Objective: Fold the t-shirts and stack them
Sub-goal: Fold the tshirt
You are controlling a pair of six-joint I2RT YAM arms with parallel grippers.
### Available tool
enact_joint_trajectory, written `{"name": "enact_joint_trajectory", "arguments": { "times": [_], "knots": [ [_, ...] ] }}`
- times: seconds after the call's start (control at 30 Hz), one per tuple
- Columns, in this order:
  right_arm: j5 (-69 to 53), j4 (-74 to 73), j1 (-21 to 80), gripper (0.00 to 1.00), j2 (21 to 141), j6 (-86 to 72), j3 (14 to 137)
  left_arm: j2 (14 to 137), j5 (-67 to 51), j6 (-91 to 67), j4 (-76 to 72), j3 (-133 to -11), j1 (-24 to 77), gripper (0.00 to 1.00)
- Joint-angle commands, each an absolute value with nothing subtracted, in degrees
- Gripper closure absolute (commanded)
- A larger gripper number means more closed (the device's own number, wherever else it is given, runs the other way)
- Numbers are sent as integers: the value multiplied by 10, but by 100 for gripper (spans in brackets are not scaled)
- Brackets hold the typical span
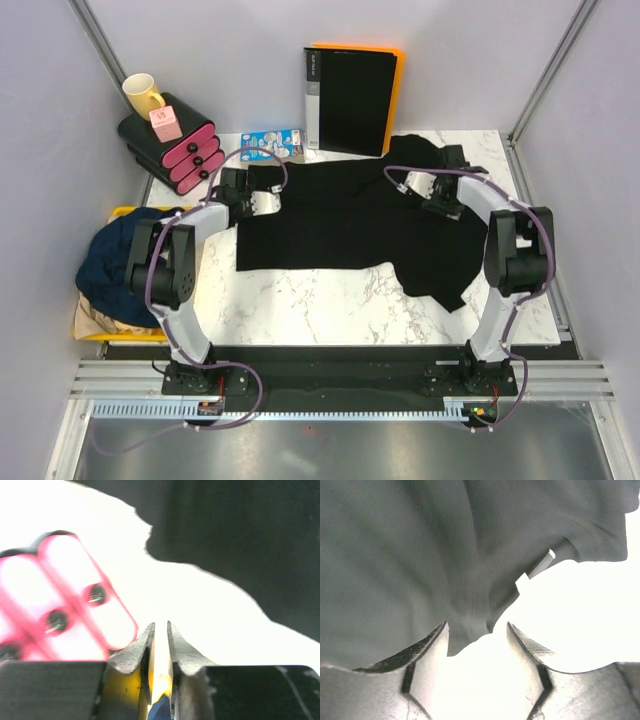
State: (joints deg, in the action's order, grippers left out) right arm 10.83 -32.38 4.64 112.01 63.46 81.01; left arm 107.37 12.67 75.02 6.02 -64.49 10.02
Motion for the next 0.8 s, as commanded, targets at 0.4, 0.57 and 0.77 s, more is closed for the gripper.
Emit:
{"name": "enact_joint_trajectory", "arguments": {
  "times": [0.4,0.57,0.77],
  "knots": [
    [22,-604,76,40,830,834,552,778,-83,876,191,-399,113,84],
    [-20,-651,100,39,852,798,577,776,-92,906,211,-380,115,87],
    [-51,-705,150,38,848,763,592,763,-109,932,238,-379,116,87]
  ]
}}
